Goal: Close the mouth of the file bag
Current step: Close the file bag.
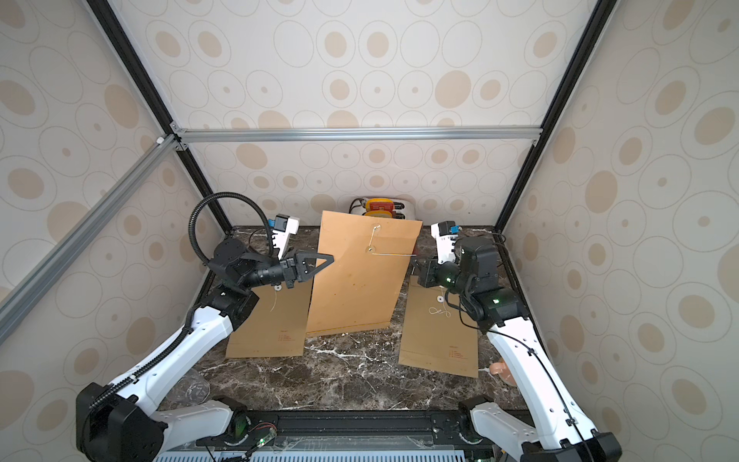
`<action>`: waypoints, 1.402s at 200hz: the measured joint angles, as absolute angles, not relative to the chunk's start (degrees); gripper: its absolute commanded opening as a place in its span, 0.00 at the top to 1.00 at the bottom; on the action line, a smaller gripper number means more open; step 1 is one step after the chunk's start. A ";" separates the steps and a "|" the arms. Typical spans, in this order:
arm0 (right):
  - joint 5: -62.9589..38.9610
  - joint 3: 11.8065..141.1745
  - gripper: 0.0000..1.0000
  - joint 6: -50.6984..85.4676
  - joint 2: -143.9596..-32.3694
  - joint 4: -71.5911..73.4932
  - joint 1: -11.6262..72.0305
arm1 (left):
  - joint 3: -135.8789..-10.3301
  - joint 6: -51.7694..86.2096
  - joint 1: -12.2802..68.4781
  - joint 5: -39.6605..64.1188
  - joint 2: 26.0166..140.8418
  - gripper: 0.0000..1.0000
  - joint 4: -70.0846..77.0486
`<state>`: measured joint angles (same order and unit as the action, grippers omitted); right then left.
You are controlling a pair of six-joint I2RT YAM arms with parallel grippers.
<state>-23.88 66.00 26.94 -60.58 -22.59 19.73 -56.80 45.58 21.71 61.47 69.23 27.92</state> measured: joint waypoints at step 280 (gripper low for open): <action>-31.11 98.63 1.00 16.99 -77.47 -42.06 19.59 | -59.59 39.48 21.91 58.54 69.21 1.00 18.92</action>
